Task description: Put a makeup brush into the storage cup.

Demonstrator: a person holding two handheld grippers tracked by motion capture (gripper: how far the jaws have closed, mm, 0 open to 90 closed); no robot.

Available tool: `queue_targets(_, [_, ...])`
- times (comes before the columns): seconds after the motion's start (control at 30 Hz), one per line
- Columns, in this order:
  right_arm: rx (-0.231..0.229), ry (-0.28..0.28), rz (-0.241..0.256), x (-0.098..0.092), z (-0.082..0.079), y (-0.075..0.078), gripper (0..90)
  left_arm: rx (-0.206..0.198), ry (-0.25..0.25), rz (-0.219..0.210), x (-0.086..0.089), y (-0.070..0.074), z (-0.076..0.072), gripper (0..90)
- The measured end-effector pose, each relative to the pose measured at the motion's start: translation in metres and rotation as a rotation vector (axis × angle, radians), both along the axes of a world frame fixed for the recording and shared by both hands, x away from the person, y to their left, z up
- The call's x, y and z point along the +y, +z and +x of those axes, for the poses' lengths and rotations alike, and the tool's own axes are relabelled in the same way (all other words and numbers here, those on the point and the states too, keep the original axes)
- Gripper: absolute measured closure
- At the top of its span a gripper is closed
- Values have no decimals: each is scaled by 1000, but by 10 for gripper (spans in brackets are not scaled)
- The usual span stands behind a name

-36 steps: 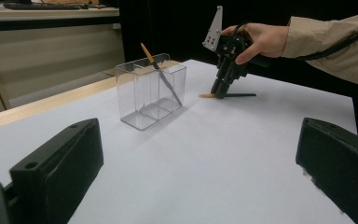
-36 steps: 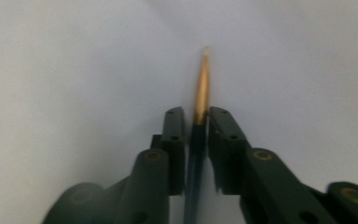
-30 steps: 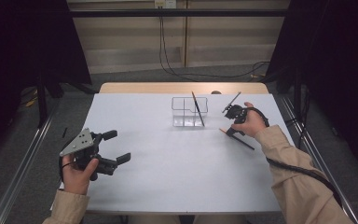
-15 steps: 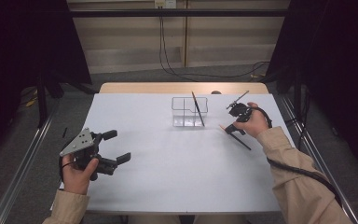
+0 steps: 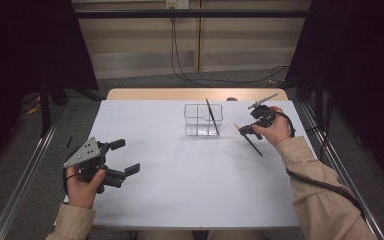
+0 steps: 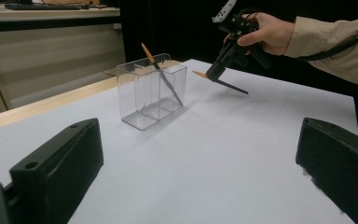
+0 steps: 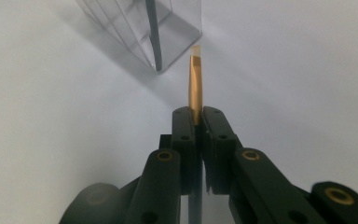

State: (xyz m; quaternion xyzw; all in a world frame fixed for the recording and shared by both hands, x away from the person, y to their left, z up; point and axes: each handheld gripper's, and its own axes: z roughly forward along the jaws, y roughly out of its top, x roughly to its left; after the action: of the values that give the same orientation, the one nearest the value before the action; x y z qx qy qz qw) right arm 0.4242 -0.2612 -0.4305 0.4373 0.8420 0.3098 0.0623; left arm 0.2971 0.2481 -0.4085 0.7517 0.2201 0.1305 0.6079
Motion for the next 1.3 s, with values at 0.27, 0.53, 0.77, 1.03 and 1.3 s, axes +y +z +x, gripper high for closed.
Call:
queue_targets(0.27, [-88, -30, 113, -6, -5, 9, 843, 0, 1, 0, 0, 0, 0, 6])
queue_targets(0.53, [-146, -56, 181, -12, -9, 13, 842, -1, 1, -2, -1, 0, 0, 6])
queue_targets(0.77, [-217, -77, 253, -14, -12, 17, 842, -1, 0, 0, -1, 0, 0, 6])
queue_targets(1.03, [-272, -100, 317, -17, -14, 19, 842, -1, 2, -1, -1, 0, 0, 6])
queue_targets(1.3, [-341, -124, 367, -18, -17, 22, 843, 0, 2, -1, 0, 0, 0, 6])
